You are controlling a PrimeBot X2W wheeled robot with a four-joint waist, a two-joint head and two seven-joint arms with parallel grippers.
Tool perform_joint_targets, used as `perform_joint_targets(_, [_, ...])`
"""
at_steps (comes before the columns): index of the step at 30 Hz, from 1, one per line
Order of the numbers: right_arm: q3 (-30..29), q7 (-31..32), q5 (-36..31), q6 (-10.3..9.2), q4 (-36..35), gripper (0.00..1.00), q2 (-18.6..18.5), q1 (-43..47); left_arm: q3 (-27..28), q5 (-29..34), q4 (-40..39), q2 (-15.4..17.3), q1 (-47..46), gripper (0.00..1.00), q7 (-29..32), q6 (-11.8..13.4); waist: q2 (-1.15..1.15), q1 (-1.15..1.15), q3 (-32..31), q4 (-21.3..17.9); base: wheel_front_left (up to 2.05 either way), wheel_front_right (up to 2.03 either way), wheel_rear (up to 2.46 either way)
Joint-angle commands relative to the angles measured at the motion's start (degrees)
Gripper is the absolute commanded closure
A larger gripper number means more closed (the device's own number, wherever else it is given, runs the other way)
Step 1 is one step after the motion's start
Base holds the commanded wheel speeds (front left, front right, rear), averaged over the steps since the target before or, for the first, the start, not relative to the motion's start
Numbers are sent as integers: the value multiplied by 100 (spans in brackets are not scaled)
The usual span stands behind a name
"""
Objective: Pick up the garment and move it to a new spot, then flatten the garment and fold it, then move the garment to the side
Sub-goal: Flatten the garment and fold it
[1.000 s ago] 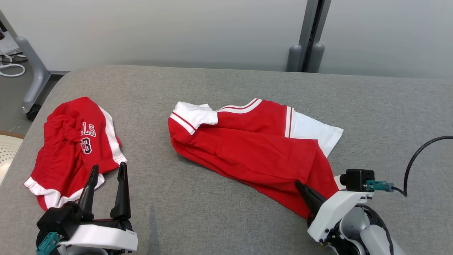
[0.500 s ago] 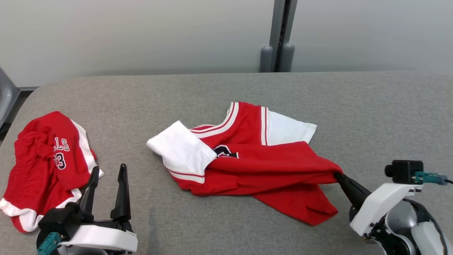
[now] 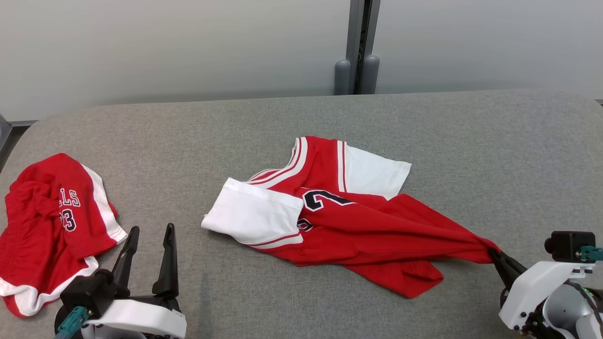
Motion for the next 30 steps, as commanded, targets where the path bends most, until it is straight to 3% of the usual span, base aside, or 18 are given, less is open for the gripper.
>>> perform_joint_targets(1, [-70,-55,-125,13,63,100,-3,37,1,-17,11,49,-123,0,19,-6,0,0,2,1,0,0,0])
perform_joint_targets(11, [-540,-202,-1022,8,514,100,263,-44,-33,-74,132,113,-143,0,45,-10,0,0,55,10,0,0,0])
perform_joint_targets(12, [-585,-223,-1060,8,544,74,296,-59,-33,-79,145,122,-153,0,44,-12,0,0,59,9,0,0,0])
perform_joint_targets(13, [-633,-233,-1081,8,576,20,343,-73,-36,-87,158,131,-166,0,42,-15,0,0,62,7,0,0,0])
perform_joint_targets(14, [-647,-235,-1075,8,594,0,398,-85,-39,-93,170,131,-178,0,40,-15,0,0,65,4,0,0,0])
perform_joint_targets(21, [-1041,-394,-1236,8,518,0,528,-147,-79,-110,263,150,-232,0,64,-21,0,0,53,-40,0,0,0])
perform_joint_targets(30, [-1354,-203,-1455,8,-229,0,639,-33,-318,-134,352,348,-549,0,586,-114,0,0,92,-137,0,0,0])
